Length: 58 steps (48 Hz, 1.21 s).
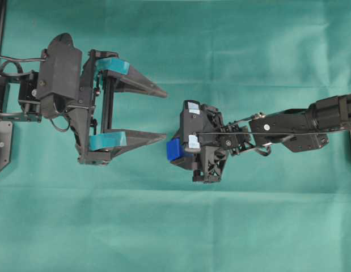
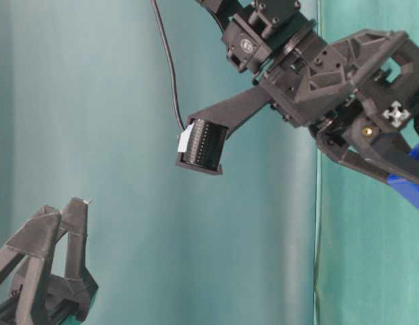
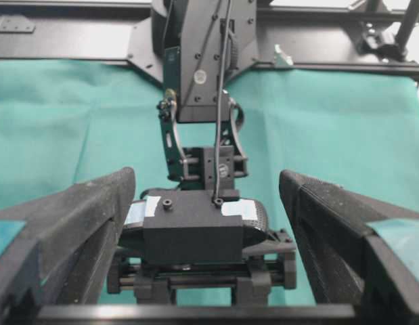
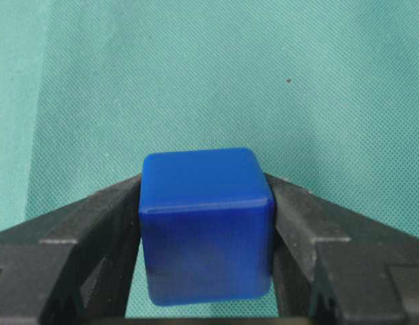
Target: Handover the blue block to the right arm after grasping it with the left arm, then place it in the designated position.
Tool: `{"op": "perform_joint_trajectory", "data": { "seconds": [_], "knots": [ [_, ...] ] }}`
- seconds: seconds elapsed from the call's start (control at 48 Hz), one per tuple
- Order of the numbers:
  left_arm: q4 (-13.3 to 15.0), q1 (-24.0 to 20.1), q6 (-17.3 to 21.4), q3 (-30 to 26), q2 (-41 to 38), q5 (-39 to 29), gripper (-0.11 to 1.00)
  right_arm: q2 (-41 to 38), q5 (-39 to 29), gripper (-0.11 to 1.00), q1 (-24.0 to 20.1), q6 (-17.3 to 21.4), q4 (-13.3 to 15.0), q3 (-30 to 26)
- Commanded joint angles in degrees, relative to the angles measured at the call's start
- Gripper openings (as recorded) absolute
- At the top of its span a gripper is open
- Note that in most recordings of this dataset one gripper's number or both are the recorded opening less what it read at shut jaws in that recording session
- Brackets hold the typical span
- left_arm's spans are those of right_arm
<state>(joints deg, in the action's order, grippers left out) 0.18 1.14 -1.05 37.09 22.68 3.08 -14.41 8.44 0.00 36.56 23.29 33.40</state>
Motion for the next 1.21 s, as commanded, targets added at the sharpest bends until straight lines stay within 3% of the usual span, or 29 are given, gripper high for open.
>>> {"op": "perform_joint_trajectory", "data": {
  "seconds": [0.0,0.562,0.687,0.729,0.896,1.187],
  "knots": [
    [-0.18,-0.09,-0.09,-1.58,0.35,0.26,1.0,1.05,0.35,0.54,0.09,0.0,-0.18,-1.14],
    [-0.09,-0.09,-0.09,-1.58,0.35,0.26,1.0,1.05,1.76,0.55,0.09,0.0,-0.88,-1.41],
    [-0.18,-0.18,-0.09,-1.49,0.35,0.26,1.0,1.05,1.49,0.84,0.18,0.0,-1.93,-1.32],
    [-0.09,-0.09,-0.09,-1.58,0.35,0.26,1.0,1.05,1.49,0.89,0.18,0.0,-2.02,-1.41],
    [-0.09,-0.18,-0.09,-1.49,0.35,0.26,1.0,1.05,1.49,0.81,0.18,0.0,-2.02,-1.41],
    [-0.18,-0.18,0.0,-1.49,0.26,0.26,1.0,3.6,-0.26,0.81,0.18,-0.18,-2.02,-0.88]
  ]
}}
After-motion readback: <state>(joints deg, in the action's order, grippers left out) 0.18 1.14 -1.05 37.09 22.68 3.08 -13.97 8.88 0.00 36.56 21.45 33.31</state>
